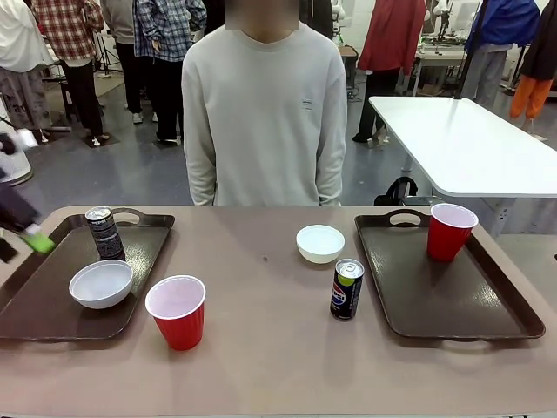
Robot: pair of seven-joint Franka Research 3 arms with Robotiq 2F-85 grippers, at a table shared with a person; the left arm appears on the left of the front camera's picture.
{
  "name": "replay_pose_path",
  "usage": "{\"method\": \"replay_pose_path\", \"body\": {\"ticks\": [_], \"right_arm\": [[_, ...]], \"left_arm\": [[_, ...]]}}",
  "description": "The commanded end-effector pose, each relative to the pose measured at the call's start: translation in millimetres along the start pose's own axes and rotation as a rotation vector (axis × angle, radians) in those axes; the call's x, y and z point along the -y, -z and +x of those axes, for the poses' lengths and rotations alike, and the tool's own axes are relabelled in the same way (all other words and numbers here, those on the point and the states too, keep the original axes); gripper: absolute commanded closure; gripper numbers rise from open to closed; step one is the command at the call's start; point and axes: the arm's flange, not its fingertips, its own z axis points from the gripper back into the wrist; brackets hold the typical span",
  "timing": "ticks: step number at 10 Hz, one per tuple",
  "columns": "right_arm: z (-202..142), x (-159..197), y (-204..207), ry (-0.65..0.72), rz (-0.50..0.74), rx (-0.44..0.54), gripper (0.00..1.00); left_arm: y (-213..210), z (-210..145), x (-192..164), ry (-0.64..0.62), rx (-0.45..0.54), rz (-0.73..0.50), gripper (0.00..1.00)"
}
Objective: Prepare tableware on both trays.
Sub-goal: Pick up a Picnic Bowl from the table and place it on a Handle tray.
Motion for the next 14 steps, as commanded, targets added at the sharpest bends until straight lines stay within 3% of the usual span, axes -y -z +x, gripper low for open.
{"method": "replay_pose_path", "body": {"ticks": [1, 3, 5, 6, 7, 14], "right_arm": [[0, 1, 0, -0.011, 0.013, -0.007, 0.00], [0, 1, 0, -0.011, 0.013, -0.007, 0.00], [0, 1, 0, -0.011, 0.013, -0.007, 0.00], [0, 1, 0, -0.011, 0.013, -0.007, 0.00], [0, 1, 0, -0.011, 0.013, -0.007, 0.00], [0, 1, 0, -0.011, 0.013, -0.007, 0.00]], "left_arm": [[-57, -13, -41, 0.009, 0.019, -0.192, 0.00], [-76, -26, -78, -0.053, 0.188, -0.450, 0.00], [-55, -23, -96, -0.136, 0.211, -0.562, 0.00], [-45, -24, -95, -0.174, 0.265, -0.563, 0.00], [-73, -39, -97, -0.123, 0.209, -0.503, 0.00], [-73, -39, -97, -0.123, 0.209, -0.503, 0.00]]}}
